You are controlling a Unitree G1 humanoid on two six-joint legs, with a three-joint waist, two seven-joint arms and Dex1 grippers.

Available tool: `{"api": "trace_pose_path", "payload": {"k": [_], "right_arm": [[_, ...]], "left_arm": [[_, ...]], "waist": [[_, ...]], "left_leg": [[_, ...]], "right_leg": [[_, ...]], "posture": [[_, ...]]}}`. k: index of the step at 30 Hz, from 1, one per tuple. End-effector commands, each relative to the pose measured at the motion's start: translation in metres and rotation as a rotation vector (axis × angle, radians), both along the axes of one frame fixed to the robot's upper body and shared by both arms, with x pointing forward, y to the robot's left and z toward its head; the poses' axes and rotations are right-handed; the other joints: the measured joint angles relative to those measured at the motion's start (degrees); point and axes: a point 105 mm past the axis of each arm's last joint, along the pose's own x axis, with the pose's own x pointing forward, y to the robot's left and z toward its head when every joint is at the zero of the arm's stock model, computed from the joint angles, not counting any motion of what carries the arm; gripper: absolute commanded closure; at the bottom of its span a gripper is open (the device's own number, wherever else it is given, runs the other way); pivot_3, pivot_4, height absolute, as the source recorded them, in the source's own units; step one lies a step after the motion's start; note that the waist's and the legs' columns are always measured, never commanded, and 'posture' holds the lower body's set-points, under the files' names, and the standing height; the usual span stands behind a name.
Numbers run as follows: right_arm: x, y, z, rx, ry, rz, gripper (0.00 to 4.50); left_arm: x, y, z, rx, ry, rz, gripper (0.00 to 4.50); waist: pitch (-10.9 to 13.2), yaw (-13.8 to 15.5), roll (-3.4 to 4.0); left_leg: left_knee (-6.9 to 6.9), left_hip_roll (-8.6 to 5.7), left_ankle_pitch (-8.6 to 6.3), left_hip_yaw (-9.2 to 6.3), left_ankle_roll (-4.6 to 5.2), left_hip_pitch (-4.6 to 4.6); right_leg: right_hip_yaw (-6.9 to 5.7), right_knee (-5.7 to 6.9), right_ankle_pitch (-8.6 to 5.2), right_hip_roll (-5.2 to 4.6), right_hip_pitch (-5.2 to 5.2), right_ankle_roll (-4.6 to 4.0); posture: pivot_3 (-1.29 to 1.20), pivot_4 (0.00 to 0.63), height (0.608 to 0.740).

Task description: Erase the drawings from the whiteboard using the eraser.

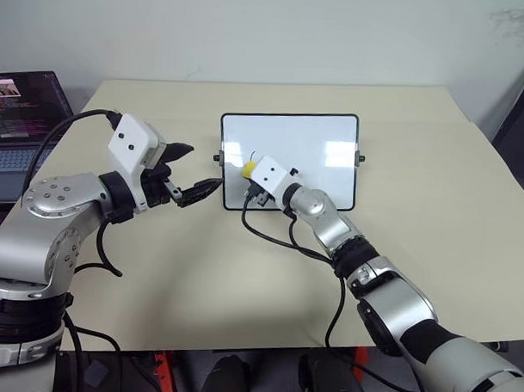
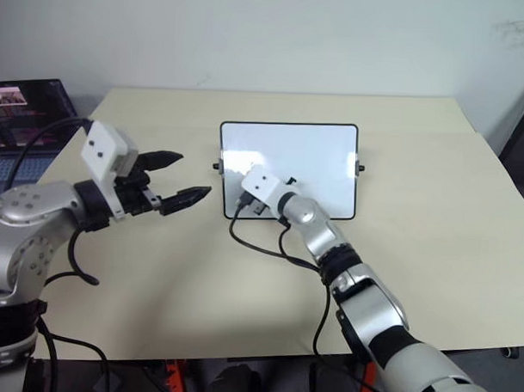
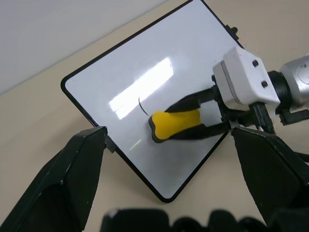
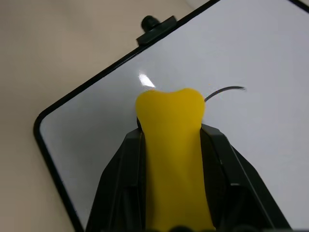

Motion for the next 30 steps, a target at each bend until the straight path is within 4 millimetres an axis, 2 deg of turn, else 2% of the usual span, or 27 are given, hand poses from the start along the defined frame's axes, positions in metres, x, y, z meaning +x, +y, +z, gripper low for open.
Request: {"api": "trace_pose_path", "payload": {"k": [1,5,11,14,18,21,30], "right_arm": [[-0.004,-0.007,-0.009,-0.012,0.035,-0.007,3.3],[-0.004,-0.012,0.001,0.029,0.02,-0.017,3.3],[0.002,-0.026,0.04,0.158,-0.036,-0.065,3.3],[0.004,-0.029,0.068,0.239,-0.078,-0.083,3.3],[0.008,-0.028,0.09,0.287,-0.109,-0.104,3.3],[0.015,-0.025,0.095,0.288,-0.116,-0.119,3.3],[0.035,-0.012,0.092,0.235,-0.125,-0.161,3.3]], "left_arm": [[-0.003,0.001,0.014,0.008,-0.058,0.005,0.0],[-0.002,0.0,0.013,0.007,-0.057,0.001,0.0],[0.001,-0.002,0.014,0.006,-0.06,-0.009,0.0],[0.002,-0.001,0.015,0.009,-0.061,-0.012,0.0],[0.003,-0.002,0.016,0.01,-0.062,-0.018,0.0],[0.003,-0.002,0.016,0.011,-0.062,-0.022,0.0],[0.001,-0.002,0.016,0.014,-0.06,-0.02,0.0]], "waist": [[0.0,0.0,0.0],[0.0,0.1,0.01],[0.1,0.4,-0.03],[0.1,0.4,-0.03],[0.2,0.0,-0.03],[0.2,0.0,-0.02],[0.2,0.0,-0.03]], "left_leg": [[0.0,0.0,0.0,0.0,0.0,0.0],[0.0,0.0,0.0,0.0,0.0,-0.02],[0.0,-0.01,0.0,-0.05,0.0,-0.18],[0.0,-0.01,0.0,-0.04,0.0,-0.24],[-0.01,0.01,0.0,-0.03,0.0,-0.43],[-0.02,0.01,0.0,-0.02,-0.01,-0.51],[-0.01,0.0,0.0,0.0,0.0,-0.55]], "right_leg": [[0.01,-0.01,0.0,0.0,0.0,0.0],[0.01,-0.02,0.0,0.0,-0.01,0.0],[-0.04,-0.07,0.0,-0.01,-0.1,0.0],[-0.03,-0.12,0.0,-0.02,-0.16,0.0],[-0.01,-0.13,0.0,-0.01,-0.37,0.0],[-0.02,-0.13,0.0,-0.01,-0.45,0.0],[-0.02,-0.18,0.0,-0.02,-0.46,0.0]], "posture": [[0.0,0.15,0.74],[0.0,0.15,0.74],[0.0,0.15,0.74],[0.0,0.15,0.74],[0.0,0.15,0.74],[0.0,0.15,0.74],[0.0,0.15,0.74]]}}
